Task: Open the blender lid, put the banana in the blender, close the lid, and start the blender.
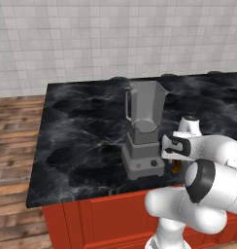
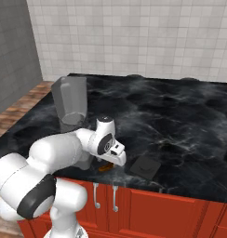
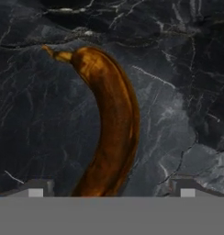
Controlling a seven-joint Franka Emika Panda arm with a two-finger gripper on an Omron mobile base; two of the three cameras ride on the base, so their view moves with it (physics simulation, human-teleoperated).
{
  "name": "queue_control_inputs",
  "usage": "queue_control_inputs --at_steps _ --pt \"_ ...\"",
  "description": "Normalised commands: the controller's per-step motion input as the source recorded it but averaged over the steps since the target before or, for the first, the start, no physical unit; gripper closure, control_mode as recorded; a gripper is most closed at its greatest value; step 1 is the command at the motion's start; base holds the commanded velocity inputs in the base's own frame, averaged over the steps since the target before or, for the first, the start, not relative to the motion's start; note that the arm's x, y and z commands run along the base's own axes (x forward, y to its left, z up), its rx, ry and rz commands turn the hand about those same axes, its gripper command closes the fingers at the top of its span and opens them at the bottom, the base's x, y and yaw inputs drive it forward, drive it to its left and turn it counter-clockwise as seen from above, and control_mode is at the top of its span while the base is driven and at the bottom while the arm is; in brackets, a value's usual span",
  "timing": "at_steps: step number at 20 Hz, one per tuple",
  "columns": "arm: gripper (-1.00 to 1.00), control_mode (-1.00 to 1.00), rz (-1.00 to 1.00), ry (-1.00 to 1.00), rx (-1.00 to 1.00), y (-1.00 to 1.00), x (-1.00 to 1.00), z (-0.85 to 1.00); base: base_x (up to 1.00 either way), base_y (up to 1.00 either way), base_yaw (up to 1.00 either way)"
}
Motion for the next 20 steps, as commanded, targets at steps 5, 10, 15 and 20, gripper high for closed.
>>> queue_control_inputs --at_steps 5,10,15,20 --pt "-1.00 -1.00 0.01 0.01 0.00 0.00 0.17 -0.20 0.00 0.00 0.00" --pt "1.00 -1.00 0.01 0.00 0.00 0.03 0.07 -0.23 0.00 0.00 0.00" --pt "1.00 -1.00 0.00 0.02 0.00 0.31 0.15 -0.31 0.00 0.00 0.00" --pt "1.00 -1.00 0.01 0.00 0.04 0.02 0.10 -0.17 0.00 0.00 0.00"
